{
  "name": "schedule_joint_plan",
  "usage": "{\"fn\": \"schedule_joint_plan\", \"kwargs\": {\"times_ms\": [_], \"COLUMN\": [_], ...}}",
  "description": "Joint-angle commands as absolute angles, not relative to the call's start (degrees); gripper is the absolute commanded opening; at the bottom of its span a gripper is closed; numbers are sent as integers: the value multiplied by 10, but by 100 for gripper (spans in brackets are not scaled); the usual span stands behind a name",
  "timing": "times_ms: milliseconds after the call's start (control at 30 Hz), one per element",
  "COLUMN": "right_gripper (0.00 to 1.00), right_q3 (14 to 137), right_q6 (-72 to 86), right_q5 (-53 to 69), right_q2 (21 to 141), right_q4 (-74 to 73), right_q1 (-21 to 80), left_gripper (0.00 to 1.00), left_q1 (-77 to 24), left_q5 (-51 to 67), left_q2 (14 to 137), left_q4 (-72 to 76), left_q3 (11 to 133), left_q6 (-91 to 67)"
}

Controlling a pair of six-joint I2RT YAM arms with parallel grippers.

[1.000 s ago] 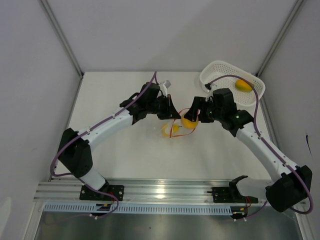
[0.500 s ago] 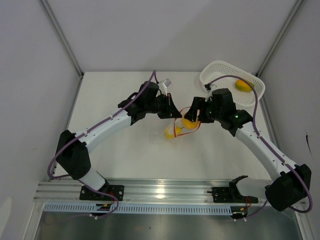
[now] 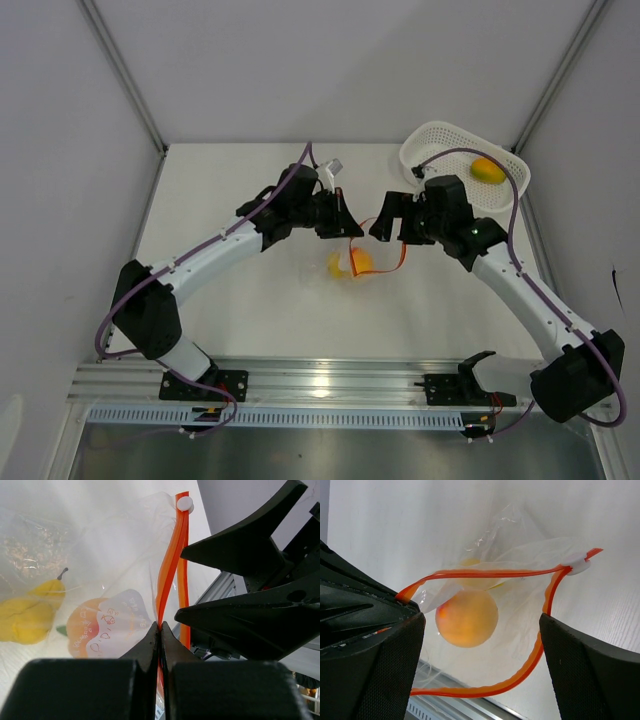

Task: Place the food in the zip-top bag and seal the zipper
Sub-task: Place the fake fruit in the zipper food storage bag, then pick up the fake fruit from the bin.

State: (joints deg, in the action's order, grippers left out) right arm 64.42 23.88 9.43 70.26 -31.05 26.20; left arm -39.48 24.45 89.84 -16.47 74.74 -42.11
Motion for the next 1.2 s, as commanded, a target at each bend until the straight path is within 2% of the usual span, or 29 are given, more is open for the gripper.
{"fn": "schedule_joint_plan", "kwargs": {"times_ms": [0, 100, 300, 567, 700, 967, 1167], "right_gripper": [96, 94, 92, 99, 99, 99, 99], "right_q3": [689, 717, 770, 815, 852, 977, 1072], "right_q6": [231, 231, 236, 216, 213, 192, 146], "right_q5": [69, 44, 33, -39, -64, -181, -202], "right_q2": [680, 676, 693, 754, 842, 1031, 1169], "right_q4": [-322, -334, -337, -254, -227, -235, -226], "right_q1": [266, 258, 177, 39, -11, -33, -43], "left_gripper": [1, 1, 1, 1, 0, 1, 1], "left_q1": [-398, -397, -398, -398, -401, -417, -417], "left_q5": [252, 245, 227, 210, 216, 223, 204], "left_q2": [865, 863, 853, 831, 824, 792, 768], "left_q4": [-147, -150, -151, -135, -120, -73, -71], "left_q3": [748, 747, 727, 684, 659, 598, 578], "left_q6": [-419, -413, -398, -380, -375, -385, -373]}}
